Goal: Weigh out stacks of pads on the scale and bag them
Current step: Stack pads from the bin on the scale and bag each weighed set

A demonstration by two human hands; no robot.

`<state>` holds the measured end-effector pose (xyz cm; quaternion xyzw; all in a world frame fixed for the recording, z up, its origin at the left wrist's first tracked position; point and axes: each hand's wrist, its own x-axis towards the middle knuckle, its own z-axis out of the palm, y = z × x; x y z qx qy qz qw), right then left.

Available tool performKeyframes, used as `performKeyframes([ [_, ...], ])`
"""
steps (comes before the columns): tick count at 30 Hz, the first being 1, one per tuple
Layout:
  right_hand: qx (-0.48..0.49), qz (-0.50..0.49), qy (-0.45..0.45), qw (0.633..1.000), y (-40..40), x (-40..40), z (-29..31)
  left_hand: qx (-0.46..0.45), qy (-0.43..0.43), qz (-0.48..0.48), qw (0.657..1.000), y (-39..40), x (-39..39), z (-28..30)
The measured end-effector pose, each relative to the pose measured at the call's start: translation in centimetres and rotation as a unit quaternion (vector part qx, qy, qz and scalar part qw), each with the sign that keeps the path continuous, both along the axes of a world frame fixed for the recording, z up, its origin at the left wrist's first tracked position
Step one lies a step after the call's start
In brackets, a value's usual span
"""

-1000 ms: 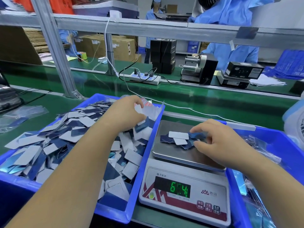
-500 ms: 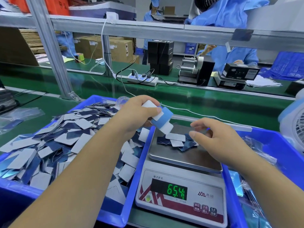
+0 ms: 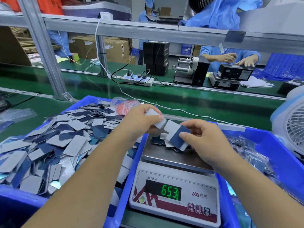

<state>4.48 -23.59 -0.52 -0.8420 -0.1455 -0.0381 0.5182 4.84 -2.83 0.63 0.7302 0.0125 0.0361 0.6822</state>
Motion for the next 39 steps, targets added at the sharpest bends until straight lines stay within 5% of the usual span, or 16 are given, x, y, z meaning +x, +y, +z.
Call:
performKeyframes([
  [4, -0.085, -0.028, -0.028, 0.996, 0.2, 0.0, -0.3, 0.134, 0.053, 0.135, 0.980, 3.1, 0.6, -0.2],
  [7, -0.153, -0.041, -0.073, 0.985, 0.1, -0.2, 0.0, 0.318, 0.135, 0.114, 0.932, 3.9, 0.3, -0.8],
  [14, -0.084, -0.034, -0.046, 0.995, -0.2, -0.1, 0.0, 0.492, 0.148, 0.107, 0.851, 2.7, 0.5, -1.3],
  [22, 0.038, -0.055, 0.014, 0.998, -0.2, 0.1, -0.1, 0.439, 0.100, 0.118, 0.885, 2.4, 0.1, -1.1],
  [28, 0.127, -0.085, -0.034, 0.988, -0.5, 0.1, 0.7, 0.387, 0.058, 0.119, 0.913, 1.8, -0.2, -1.1],
  [39, 0.159, -0.044, -0.020, 0.986, -0.2, -0.2, 0.9, 0.233, -0.218, -0.004, 0.948, -2.1, -1.7, -0.8],
])
